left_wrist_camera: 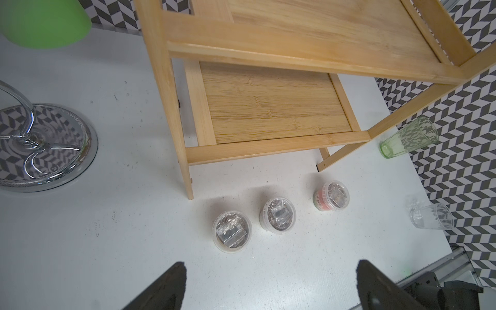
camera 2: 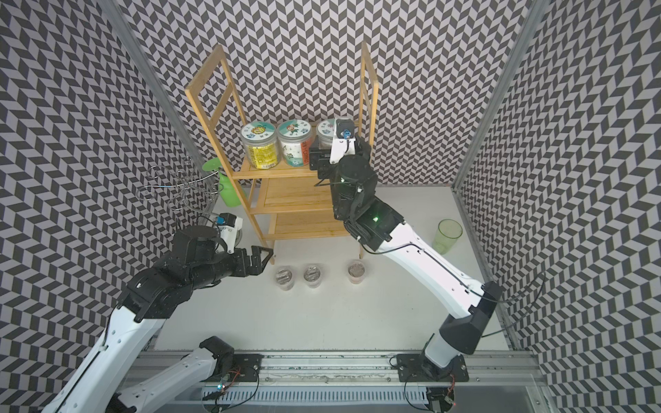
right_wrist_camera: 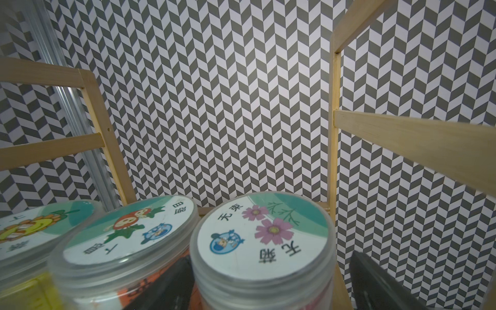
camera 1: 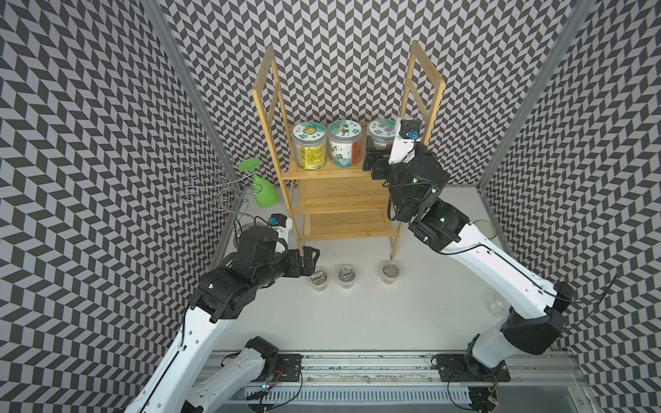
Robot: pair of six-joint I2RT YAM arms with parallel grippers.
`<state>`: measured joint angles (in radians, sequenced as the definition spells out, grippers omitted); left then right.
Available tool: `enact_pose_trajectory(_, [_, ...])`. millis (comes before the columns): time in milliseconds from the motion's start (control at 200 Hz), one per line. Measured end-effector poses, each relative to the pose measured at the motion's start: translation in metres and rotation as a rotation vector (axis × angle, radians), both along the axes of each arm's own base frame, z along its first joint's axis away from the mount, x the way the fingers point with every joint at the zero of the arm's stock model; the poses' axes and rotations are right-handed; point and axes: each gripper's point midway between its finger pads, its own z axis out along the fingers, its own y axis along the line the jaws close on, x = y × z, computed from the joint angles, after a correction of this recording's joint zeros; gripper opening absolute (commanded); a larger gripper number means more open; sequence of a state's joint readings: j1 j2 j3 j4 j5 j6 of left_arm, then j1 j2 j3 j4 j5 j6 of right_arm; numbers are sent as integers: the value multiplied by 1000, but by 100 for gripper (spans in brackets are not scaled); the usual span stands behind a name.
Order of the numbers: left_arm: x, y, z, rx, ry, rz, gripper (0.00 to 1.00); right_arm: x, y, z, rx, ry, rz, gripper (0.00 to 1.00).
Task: Place the seed container on the shelf
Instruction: Place the seed jar on the shelf.
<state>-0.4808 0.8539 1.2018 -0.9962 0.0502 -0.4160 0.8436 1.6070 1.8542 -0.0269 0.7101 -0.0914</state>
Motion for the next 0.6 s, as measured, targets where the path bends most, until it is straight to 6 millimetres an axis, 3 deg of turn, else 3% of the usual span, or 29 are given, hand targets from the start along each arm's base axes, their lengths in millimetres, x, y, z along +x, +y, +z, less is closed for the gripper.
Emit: enact_pose_trajectory(601, [0, 0, 0, 3, -2, -2, 100, -2, 1, -4, -18, 17, -3, 100])
